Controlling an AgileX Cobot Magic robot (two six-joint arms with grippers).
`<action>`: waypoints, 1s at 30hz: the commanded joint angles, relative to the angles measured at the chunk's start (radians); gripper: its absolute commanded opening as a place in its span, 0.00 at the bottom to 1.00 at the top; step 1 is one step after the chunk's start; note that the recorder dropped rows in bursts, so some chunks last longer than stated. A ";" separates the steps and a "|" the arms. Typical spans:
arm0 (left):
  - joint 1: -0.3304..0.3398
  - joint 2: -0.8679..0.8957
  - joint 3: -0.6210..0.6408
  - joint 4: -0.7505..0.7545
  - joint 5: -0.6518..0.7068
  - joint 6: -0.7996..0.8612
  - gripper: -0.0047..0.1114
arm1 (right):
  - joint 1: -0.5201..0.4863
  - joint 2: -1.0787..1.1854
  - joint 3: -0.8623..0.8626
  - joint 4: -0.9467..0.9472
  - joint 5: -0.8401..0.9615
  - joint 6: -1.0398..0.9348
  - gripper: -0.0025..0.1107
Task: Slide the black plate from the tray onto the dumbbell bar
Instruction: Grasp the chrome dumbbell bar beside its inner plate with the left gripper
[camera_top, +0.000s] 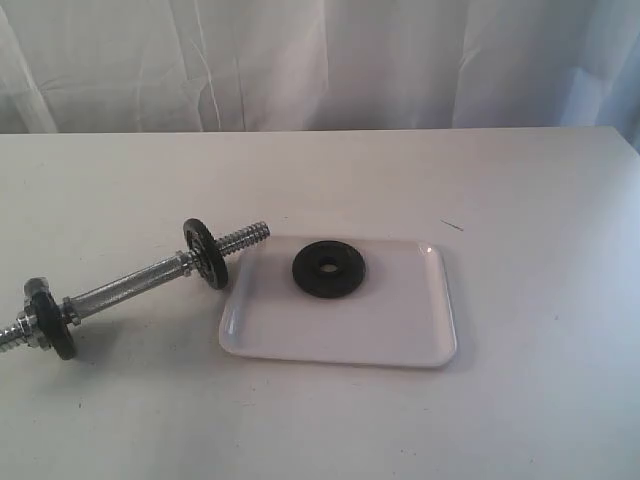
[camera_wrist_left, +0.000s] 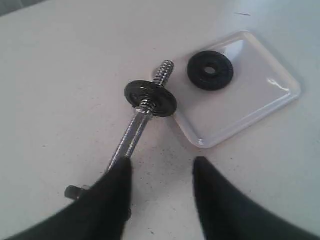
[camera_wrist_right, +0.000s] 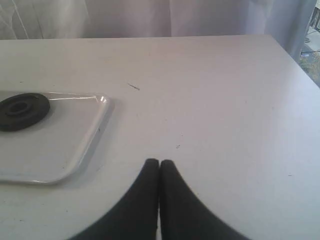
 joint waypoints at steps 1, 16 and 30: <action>0.000 0.190 -0.095 -0.036 0.099 0.093 0.73 | -0.002 -0.005 0.005 -0.003 -0.011 0.005 0.02; -0.317 0.588 -0.144 0.234 -0.160 0.161 0.75 | -0.002 -0.005 0.005 -0.003 -0.011 0.005 0.02; -0.408 0.828 -0.144 0.347 -0.400 0.169 0.75 | -0.002 -0.005 0.005 -0.003 -0.011 0.005 0.02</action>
